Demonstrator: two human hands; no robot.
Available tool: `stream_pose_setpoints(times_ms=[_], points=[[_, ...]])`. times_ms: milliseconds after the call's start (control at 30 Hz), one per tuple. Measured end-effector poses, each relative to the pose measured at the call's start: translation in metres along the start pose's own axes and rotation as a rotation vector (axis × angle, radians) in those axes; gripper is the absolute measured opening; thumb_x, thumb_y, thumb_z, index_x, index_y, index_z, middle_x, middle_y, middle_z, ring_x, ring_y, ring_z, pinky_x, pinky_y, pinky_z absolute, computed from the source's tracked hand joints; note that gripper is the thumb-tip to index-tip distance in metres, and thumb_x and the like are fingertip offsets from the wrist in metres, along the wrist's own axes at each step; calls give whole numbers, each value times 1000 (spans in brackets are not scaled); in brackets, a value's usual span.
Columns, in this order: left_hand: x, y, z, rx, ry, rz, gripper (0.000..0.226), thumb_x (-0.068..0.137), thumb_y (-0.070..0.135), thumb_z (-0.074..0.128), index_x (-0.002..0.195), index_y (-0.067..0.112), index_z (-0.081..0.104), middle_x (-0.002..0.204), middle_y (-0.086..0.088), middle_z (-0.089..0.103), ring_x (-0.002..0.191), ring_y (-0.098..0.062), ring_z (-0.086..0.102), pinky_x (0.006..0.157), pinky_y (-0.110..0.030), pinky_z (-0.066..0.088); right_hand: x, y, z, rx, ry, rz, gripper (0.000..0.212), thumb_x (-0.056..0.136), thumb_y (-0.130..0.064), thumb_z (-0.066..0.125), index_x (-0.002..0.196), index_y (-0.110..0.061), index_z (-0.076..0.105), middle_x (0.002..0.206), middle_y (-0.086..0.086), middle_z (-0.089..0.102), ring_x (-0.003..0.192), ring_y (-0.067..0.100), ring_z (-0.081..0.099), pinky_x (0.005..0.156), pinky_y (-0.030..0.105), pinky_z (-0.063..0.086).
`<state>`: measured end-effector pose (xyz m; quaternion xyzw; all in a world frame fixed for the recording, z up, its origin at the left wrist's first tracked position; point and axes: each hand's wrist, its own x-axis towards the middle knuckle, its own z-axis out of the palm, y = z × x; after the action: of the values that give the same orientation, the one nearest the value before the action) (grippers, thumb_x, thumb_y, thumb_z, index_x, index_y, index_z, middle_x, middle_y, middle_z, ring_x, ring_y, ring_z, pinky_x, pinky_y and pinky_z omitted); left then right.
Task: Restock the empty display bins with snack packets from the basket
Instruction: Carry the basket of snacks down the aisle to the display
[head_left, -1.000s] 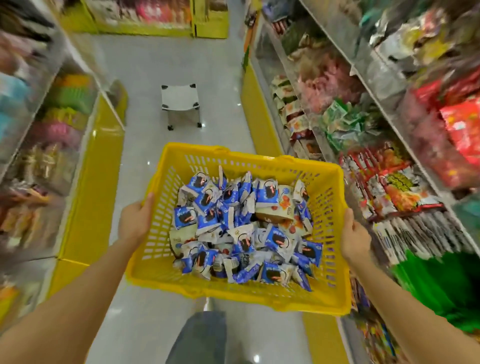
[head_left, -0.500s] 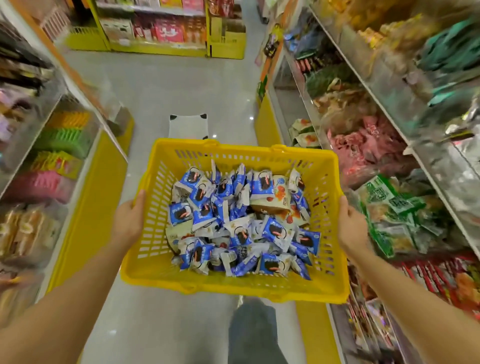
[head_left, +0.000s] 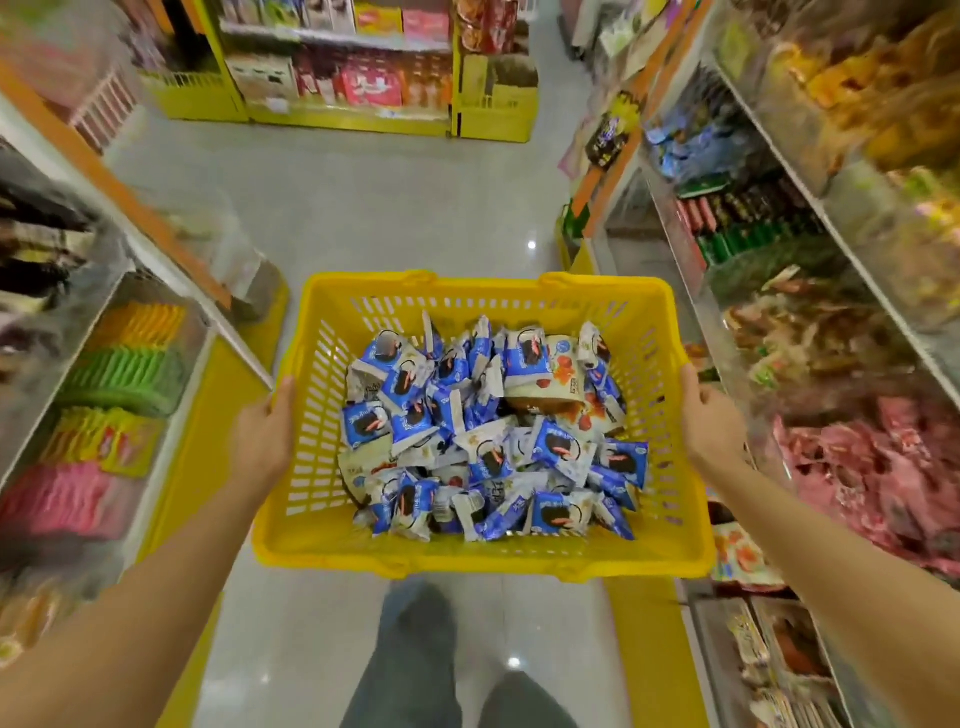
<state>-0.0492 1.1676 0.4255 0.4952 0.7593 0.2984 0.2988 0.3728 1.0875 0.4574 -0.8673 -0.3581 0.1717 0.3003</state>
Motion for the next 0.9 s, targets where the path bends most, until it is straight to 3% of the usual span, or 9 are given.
stream_pose_setpoints(times_ms=[100, 200, 433, 600, 900], points=[[63, 27, 7, -20, -28, 12, 55, 96, 50, 37, 53, 16, 33, 50, -4, 33, 48, -20, 31, 48, -29, 20, 41, -35, 24, 28, 34, -30, 54, 98, -52, 29, 56, -17, 32, 54, 3, 39, 58, 21, 39, 53, 35, 25], [122, 51, 19, -28, -41, 14, 52, 95, 51, 37, 58, 14, 37, 55, -3, 35, 51, -18, 31, 49, -30, 23, 82, -67, 47, 14, 49, -33, 55, 98, -50, 29, 55, -16, 25, 53, 4, 33, 52, 18, 30, 50, 34, 19], [255, 96, 61, 7, -48, 48, 56, 92, 60, 35, 63, 13, 41, 60, -8, 41, 58, -20, 38, 54, -32, 30, 192, -128, 96, 12, 33, 13, 56, 99, -48, 29, 57, -11, 32, 56, 5, 39, 53, 16, 35, 50, 30, 26], [336, 128, 89, 56, -58, 22, 62, 92, 61, 32, 76, 6, 56, 75, -20, 55, 71, -27, 50, 70, -46, 44, 265, -168, 126, 19, 28, 63, 57, 97, -52, 29, 66, -6, 42, 62, 7, 45, 57, 19, 38, 52, 30, 29], [474, 182, 125, 118, -187, 38, 67, 92, 62, 31, 90, 3, 63, 86, -19, 61, 84, -36, 59, 78, -45, 45, 330, -215, 183, 28, 91, 187, 58, 96, -55, 27, 61, -12, 42, 59, 6, 47, 61, 21, 44, 54, 34, 30]])
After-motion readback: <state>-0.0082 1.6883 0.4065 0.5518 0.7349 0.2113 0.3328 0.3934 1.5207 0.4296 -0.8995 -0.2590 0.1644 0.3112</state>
